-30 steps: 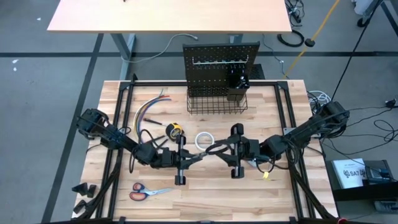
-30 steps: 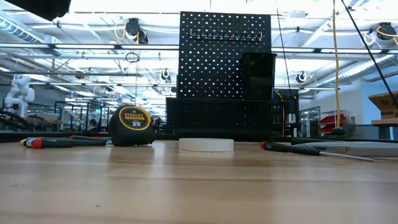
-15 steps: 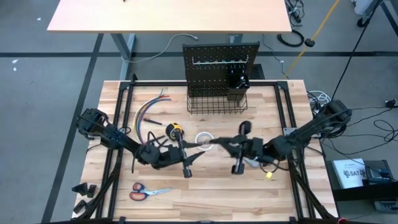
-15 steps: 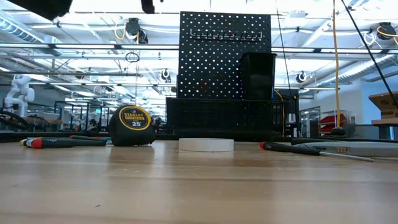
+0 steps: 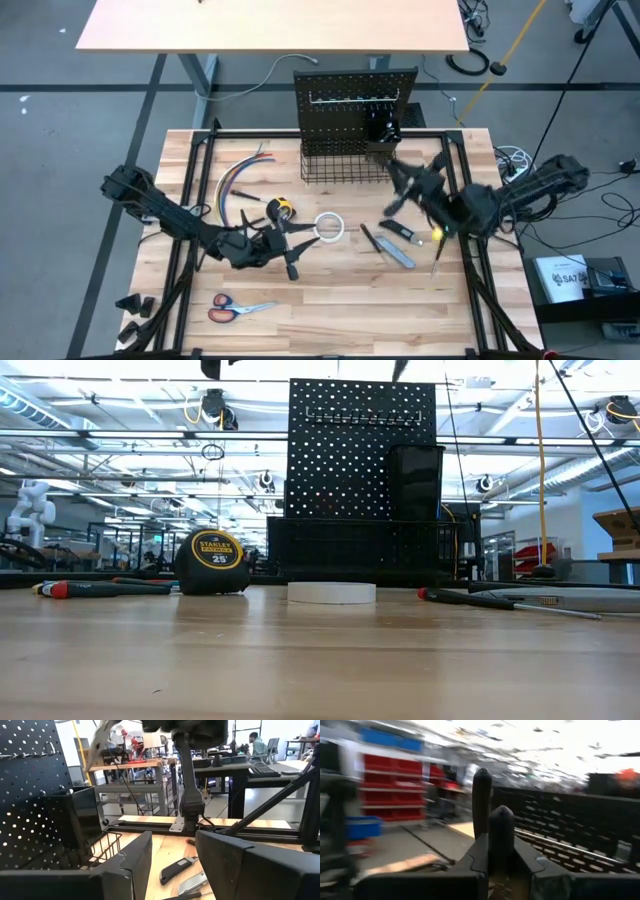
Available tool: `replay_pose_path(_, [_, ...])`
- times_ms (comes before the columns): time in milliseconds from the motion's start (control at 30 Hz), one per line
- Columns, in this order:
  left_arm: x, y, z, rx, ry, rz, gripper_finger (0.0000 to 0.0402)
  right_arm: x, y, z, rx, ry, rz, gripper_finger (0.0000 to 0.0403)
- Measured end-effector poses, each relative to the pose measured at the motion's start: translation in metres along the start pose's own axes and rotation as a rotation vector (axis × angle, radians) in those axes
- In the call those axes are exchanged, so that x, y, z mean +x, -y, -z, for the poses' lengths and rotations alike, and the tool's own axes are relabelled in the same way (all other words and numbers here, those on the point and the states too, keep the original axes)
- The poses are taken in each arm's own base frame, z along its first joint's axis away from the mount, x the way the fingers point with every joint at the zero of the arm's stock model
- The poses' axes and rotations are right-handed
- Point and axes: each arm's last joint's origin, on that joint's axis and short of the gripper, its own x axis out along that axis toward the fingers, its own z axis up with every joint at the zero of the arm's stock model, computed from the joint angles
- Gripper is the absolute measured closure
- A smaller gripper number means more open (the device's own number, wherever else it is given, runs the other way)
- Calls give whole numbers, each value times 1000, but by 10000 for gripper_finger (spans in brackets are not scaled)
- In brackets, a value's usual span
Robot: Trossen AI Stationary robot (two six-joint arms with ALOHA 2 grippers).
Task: Hang tools onto peg board
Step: Put the black pliers into the black bin on the peg board
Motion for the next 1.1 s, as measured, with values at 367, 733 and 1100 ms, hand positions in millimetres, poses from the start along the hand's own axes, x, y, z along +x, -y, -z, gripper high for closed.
replay_pose_path(367, [0, 0, 1, 13, -13, 2, 242, 35, 58, 9, 24, -79, 174, 371])
replay_pose_path(733, [0, 0, 3, 22, -24, 3, 242, 64, 76, 29, 48, -127, 168, 371])
replay_pose_path(1100, [0, 1, 4, 33, -35, 4, 242, 71, 88, 46, 43, -248, 188, 371])
